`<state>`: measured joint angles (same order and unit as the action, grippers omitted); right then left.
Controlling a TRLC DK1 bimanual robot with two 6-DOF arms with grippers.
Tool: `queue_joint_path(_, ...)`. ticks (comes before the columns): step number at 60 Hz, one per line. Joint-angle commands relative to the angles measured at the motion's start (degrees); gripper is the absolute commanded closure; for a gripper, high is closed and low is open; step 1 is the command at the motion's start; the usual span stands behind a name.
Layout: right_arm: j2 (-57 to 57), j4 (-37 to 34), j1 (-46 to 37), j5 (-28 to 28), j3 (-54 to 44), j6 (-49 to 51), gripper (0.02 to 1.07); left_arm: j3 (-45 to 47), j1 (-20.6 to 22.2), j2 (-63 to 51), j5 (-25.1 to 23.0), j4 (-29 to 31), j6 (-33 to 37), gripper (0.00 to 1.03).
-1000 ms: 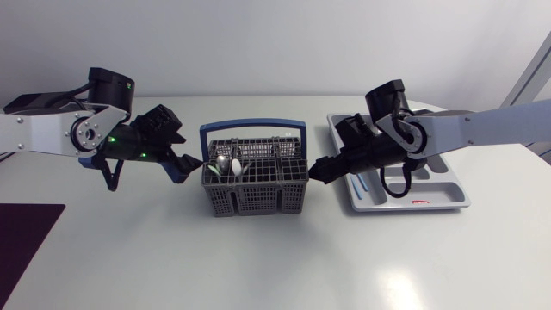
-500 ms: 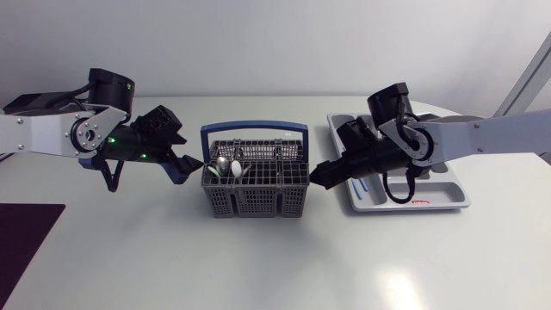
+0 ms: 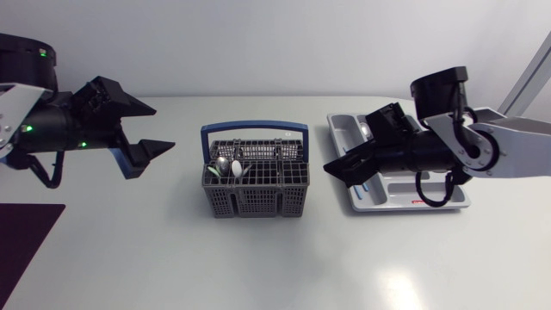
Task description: Unload the cutlery basket into the drawer organizer.
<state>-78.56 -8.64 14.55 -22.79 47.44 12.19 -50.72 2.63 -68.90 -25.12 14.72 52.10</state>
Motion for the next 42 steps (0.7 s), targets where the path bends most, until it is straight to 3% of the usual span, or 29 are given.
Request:
queue_joint_path(1, 4.1, -1.0, 0.0, 0.0, -3.1, 3.3, 0.07, 5.0, 2.6, 4.6, -0.9, 0.2, 7.7, 0.05)
queue_joint_path(14, 11.9, -3.5, 0.7, -0.2, -6.7, 8.5, 0.07, 9.8, 11.3, 6.4, 0.4, 2.1, 22.5, 0.06)
queue_joint_path(27, 14.8, -3.8, 3.8, 0.6, -10.4, 12.5, 0.07, 9.1, 15.8, 4.0, 5.6, 3.6, 31.7, 0.13)
queue_joint_path(36, 15.1, -3.6, 5.9, 1.5, -11.6, 13.0, 0.07, 8.4, 18.4, 1.7, 9.7, 2.9, 36.8, 0.28)
queue_joint_path(42, 15.2, -3.4, 6.9, 2.1, -12.0, 13.0, 0.07, 6.4, 19.0, -0.4, 11.2, 2.9, 40.0, 0.47)
